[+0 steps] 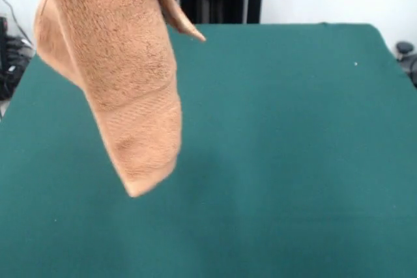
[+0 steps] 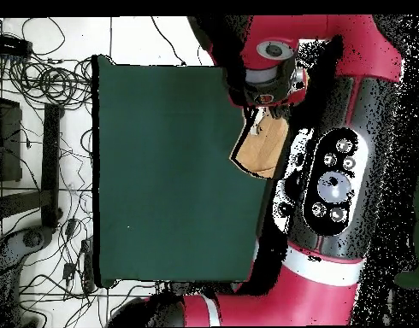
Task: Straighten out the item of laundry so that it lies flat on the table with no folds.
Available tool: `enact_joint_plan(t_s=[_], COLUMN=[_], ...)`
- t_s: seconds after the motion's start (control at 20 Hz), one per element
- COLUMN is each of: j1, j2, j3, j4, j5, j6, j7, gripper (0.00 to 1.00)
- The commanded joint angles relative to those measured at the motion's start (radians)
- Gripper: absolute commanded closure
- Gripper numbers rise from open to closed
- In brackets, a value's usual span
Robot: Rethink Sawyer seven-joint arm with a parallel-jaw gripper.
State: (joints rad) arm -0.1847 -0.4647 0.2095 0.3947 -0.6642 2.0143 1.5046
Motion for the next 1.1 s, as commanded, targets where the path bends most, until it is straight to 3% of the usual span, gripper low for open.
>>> enact_joint_plan(t_s=[0.05,0.5,0.85,1.1], j1=[-0.026,-0.082,-0.154,-0.150], j2=[0.015,0.009,-0.066,-0.107], j3=[-0.015,-0.016,-0.023,-0.041], j4=[0.384,0.529,0.774,0.864], j5=[0.026,0.017,0.008,-0.025], j6=[-0.199,-0.405,-0.648,-0.696], j7=[-0.241,-0.240,-0.231,-0.183], gripper=[1.00,1.00,1.00,1.00])
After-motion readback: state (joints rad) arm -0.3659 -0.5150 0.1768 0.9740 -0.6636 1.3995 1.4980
